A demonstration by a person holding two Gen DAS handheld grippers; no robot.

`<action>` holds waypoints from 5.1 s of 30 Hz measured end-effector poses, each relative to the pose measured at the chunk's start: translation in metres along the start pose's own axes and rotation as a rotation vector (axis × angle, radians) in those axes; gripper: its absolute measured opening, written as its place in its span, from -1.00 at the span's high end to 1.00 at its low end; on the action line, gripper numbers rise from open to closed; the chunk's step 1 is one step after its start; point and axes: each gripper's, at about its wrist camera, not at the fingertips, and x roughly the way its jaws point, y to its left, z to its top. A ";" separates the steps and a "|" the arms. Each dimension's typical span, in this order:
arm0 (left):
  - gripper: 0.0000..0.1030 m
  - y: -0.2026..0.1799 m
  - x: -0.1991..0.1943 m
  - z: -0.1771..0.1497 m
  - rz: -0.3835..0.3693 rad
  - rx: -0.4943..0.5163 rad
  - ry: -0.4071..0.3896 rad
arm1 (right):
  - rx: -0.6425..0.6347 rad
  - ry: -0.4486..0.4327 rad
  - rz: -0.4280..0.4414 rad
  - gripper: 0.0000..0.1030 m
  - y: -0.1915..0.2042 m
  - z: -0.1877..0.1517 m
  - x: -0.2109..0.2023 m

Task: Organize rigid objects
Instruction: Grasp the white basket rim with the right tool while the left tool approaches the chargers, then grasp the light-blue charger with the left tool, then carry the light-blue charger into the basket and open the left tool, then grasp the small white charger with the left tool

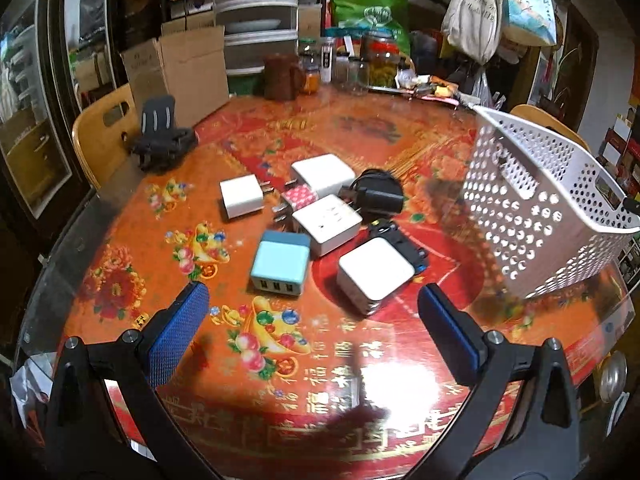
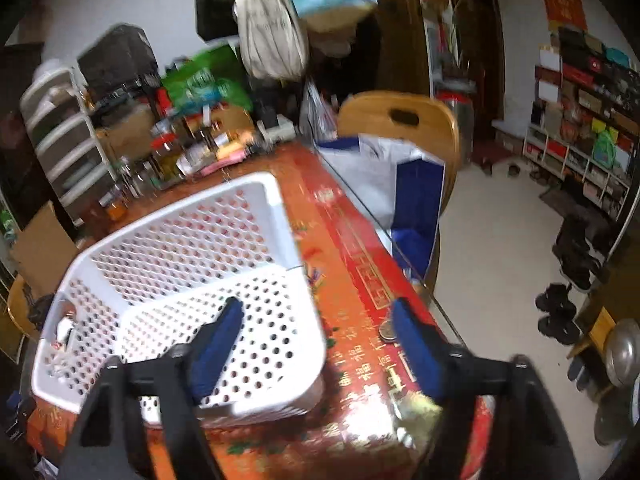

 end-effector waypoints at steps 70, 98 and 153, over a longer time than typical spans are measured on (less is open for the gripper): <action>0.24 -0.277 0.024 0.153 0.114 0.442 -0.003 | -0.106 0.078 0.084 0.60 0.023 0.002 0.041; -0.52 -0.315 0.091 0.134 -0.012 0.549 0.293 | -0.108 0.104 0.077 0.60 0.024 0.002 0.046; -0.10 0.025 0.108 0.145 0.215 -0.107 0.122 | -0.130 0.116 0.066 0.60 0.028 0.002 0.046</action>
